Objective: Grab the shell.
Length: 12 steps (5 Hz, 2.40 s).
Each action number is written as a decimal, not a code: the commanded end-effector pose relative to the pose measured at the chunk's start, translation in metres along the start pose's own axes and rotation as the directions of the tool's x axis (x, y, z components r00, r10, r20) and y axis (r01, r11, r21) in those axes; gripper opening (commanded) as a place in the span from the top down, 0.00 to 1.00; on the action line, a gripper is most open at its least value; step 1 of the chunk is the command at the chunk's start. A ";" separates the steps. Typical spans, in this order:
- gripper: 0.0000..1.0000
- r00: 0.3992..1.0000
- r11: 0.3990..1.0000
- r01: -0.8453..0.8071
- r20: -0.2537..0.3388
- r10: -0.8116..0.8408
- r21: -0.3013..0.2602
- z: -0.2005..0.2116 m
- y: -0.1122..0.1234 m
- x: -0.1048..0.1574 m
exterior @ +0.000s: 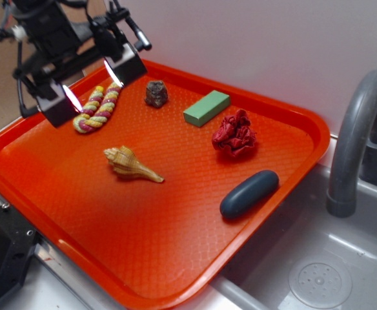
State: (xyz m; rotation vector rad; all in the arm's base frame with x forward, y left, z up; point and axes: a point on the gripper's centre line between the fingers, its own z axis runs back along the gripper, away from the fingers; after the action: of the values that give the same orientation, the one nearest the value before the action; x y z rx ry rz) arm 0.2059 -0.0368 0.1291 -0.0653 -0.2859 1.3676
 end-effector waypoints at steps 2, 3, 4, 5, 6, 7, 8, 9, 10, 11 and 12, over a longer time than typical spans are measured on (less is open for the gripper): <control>0.00 1.000 0.997 -0.021 -0.003 0.021 0.075 -0.060 0.003 0.032; 0.00 1.000 0.995 -0.004 -0.008 0.004 0.095 -0.071 0.013 0.034; 0.00 0.994 0.997 0.020 -0.110 -0.012 0.071 -0.091 0.019 0.018; 0.00 0.986 0.997 0.044 -0.163 -0.033 0.062 -0.106 0.021 -0.002; 1.00 0.981 0.994 0.111 -0.164 -0.107 0.018 -0.119 0.023 -0.011; 1.00 0.980 0.987 0.157 -0.120 -0.158 -0.022 -0.101 0.019 0.000; 1.00 0.962 0.963 0.268 -0.046 -0.269 -0.030 -0.078 0.011 0.011; 1.00 0.930 0.930 0.368 0.022 -0.367 -0.021 -0.055 -0.005 0.023; 1.00 0.839 0.839 0.543 -0.054 -0.542 0.019 -0.019 -0.041 0.036; 1.00 0.715 0.726 0.683 -0.129 -0.687 -0.082 0.018 -0.069 0.040; 1.00 0.524 0.541 0.832 -0.142 -0.840 -0.126 0.059 -0.085 0.043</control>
State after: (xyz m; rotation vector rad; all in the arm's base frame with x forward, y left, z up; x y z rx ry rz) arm 0.2687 -0.0297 0.1938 -0.0635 -0.0981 0.3351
